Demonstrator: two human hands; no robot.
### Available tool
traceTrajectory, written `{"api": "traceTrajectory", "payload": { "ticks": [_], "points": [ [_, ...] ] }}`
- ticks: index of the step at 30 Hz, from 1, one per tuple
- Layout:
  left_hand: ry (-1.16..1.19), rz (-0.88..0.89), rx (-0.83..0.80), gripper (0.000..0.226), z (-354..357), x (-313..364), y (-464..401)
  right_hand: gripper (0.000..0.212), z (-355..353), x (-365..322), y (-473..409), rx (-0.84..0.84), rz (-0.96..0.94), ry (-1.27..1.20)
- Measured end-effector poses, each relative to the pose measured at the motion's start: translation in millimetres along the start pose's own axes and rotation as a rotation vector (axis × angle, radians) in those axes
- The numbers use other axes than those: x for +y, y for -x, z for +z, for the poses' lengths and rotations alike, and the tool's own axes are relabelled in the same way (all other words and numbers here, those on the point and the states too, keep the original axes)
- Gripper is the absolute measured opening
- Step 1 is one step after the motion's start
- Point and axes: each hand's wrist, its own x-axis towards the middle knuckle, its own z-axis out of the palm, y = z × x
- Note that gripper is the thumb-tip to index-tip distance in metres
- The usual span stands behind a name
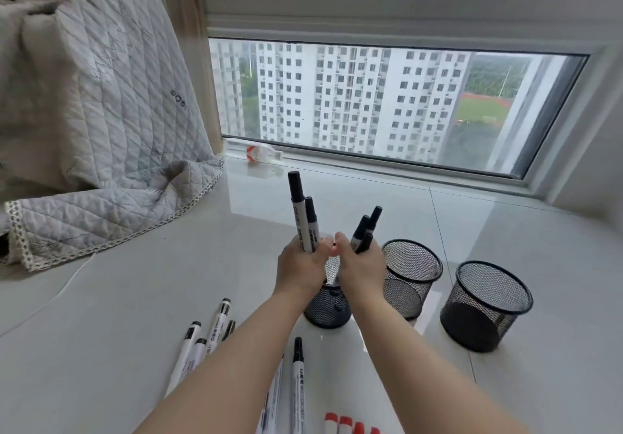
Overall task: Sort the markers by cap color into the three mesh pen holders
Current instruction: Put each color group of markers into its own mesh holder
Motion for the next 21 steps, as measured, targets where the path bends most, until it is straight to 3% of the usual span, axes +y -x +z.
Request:
{"api": "traceTrajectory", "payload": {
  "ticks": [8,21],
  "points": [
    [-0.002,-0.027,-0.037,0.022,-4,1,18,0.017,-4,5,16,0.019,-0.025,0.051],
    [-0.082,0.033,0.127,0.014,-1,-5,18,0.015,-2,11,15,0.088,-0.042,0.018]
  ]
}}
